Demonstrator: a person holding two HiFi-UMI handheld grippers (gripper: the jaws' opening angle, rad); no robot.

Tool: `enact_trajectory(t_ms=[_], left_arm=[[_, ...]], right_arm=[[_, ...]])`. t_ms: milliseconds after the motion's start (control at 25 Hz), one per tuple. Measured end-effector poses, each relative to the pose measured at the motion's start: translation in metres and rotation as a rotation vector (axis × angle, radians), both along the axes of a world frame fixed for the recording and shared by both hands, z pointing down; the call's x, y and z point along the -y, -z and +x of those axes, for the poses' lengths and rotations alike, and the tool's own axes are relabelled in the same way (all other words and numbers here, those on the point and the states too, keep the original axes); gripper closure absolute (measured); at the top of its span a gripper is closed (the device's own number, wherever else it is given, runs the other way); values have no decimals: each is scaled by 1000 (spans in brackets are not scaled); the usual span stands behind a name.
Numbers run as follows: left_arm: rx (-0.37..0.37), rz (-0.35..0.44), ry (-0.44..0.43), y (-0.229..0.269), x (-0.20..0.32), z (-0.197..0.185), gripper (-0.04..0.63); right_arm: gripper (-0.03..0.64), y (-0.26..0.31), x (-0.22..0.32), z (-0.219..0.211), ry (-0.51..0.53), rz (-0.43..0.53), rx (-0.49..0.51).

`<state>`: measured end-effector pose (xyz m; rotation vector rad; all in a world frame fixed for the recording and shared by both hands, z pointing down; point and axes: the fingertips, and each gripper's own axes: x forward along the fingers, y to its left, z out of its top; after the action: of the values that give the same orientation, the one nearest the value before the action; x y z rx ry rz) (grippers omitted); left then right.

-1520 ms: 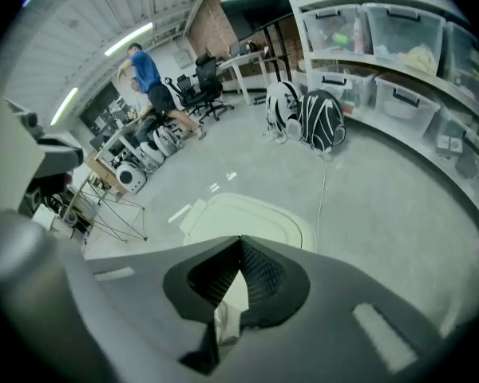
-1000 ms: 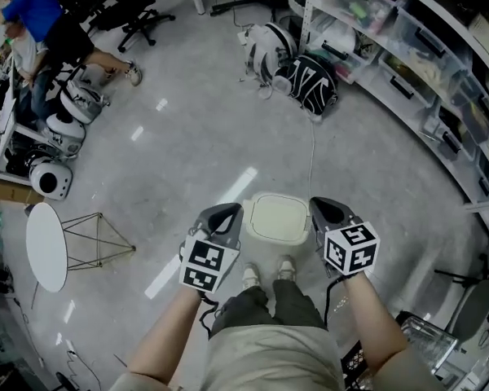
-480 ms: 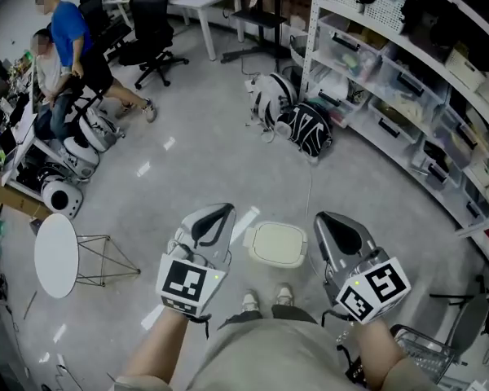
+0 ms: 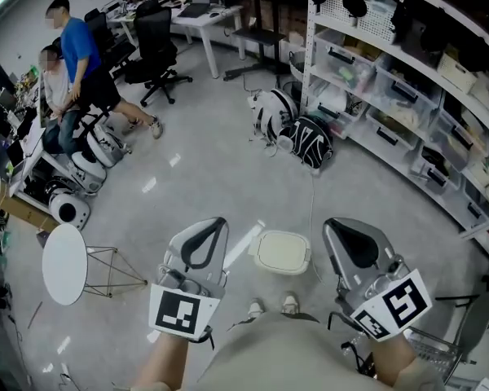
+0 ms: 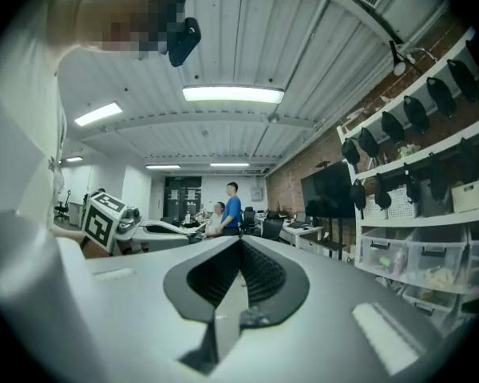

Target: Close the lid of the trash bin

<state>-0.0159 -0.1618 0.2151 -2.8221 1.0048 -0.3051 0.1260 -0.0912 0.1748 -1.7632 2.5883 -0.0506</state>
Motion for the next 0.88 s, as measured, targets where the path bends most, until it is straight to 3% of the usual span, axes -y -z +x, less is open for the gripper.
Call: enact_trajectory(t_ms=[880], left_arm=[[0, 10, 13, 4, -7, -15, 592]], right_arm=[[614, 1, -2, -2, -16, 5, 2]])
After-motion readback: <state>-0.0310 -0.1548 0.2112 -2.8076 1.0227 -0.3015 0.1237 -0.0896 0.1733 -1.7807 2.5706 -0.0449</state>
